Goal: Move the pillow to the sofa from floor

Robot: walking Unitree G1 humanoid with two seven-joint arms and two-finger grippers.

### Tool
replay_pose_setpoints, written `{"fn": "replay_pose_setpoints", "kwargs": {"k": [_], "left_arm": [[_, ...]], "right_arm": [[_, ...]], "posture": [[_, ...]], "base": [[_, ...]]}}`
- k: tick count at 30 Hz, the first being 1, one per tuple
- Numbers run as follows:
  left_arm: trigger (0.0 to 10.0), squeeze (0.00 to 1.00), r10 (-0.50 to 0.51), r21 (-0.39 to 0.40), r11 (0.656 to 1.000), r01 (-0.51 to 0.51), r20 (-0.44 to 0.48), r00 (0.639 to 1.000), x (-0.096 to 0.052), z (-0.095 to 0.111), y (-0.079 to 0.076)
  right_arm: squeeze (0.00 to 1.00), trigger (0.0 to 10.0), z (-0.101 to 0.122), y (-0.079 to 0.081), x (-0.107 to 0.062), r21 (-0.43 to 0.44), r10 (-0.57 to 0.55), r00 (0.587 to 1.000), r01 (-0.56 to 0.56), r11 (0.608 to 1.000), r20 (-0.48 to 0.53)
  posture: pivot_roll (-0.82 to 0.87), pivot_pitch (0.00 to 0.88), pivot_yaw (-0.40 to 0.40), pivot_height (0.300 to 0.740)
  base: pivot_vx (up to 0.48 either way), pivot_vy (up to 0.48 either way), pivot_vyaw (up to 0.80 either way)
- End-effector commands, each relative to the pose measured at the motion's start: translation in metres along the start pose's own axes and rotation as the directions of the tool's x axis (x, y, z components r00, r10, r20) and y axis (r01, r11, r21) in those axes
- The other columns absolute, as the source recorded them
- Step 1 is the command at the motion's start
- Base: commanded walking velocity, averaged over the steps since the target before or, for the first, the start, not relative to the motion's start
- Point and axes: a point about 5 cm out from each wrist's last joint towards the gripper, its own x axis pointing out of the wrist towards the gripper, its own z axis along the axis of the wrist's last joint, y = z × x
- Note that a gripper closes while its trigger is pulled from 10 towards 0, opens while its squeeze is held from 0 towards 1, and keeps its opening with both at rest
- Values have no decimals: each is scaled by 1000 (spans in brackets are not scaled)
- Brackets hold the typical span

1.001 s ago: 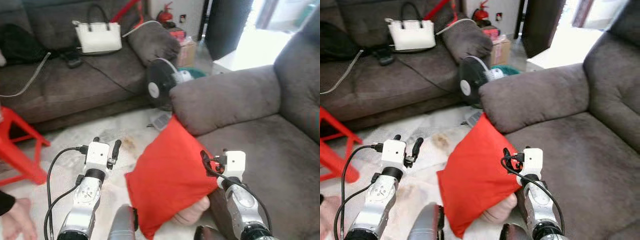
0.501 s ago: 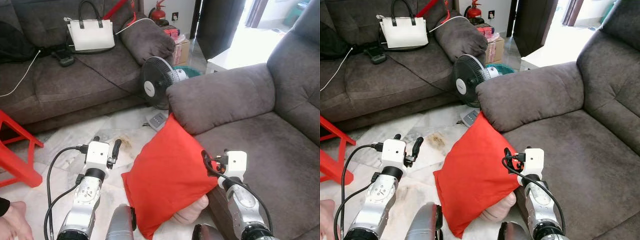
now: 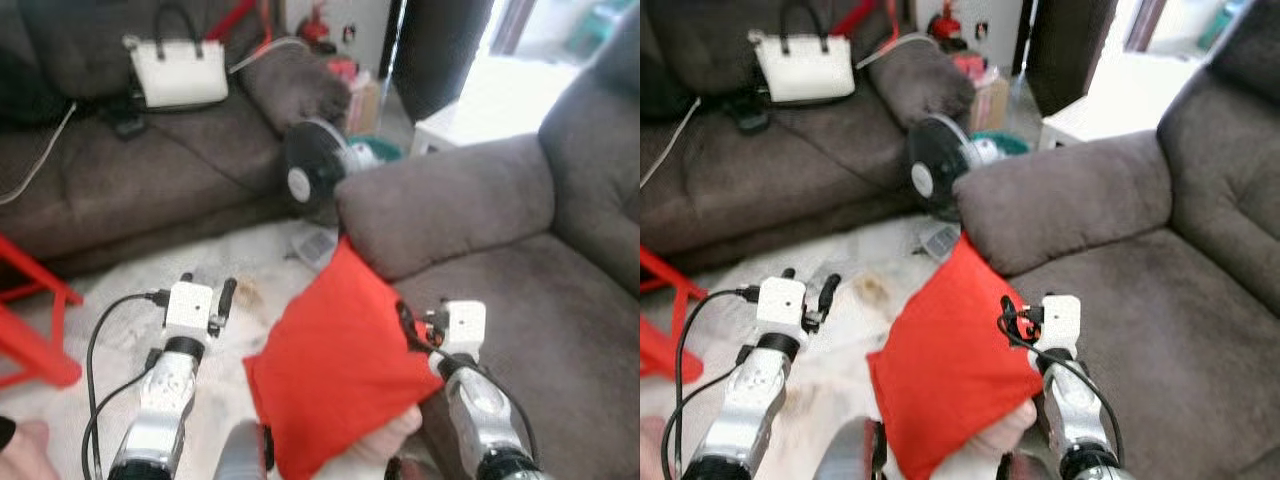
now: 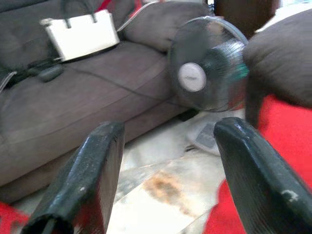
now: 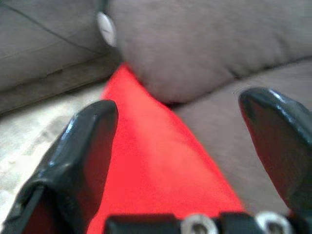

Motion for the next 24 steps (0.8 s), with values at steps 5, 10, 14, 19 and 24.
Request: {"fn": "replay_pose_setpoints", "kwargs": {"k": [5,10,14,19,24], "left_arm": [[10000,0,-4,2,1000,4,-19,1000,0,-2,4],[10000,0,-30,-3,1000,30,-20,999,-1,-2,0],[10000,0,-31,-5,1000,31,-20,999,-1,-2,0],[10000,0,-31,-7,1000,31,-19,999,-1,-2,0],[10000,0,-31,-7,999,31,-19,999,-1,-2,0]], "right_arm": [[0,10000,3,2,3,10,4,1000,-4,1000,5],[0,10000,3,2,3,12,5,1000,-5,1000,5],[0,10000,3,2,3,13,5,1000,-5,1000,6],[0,10000,3,2,3,15,3,1000,-3,1000,9],[0,10000,2,2,3,11,0,1000,0,1000,3]], "posture": [[177,73,-30,633],[179,73,-30,633],[178,73,-30,633],[178,74,-30,633],[178,74,-31,633]], "base": [[223,0,0],[0,0,0],[0,0,0],[0,0,0],[0,0,0]]}}
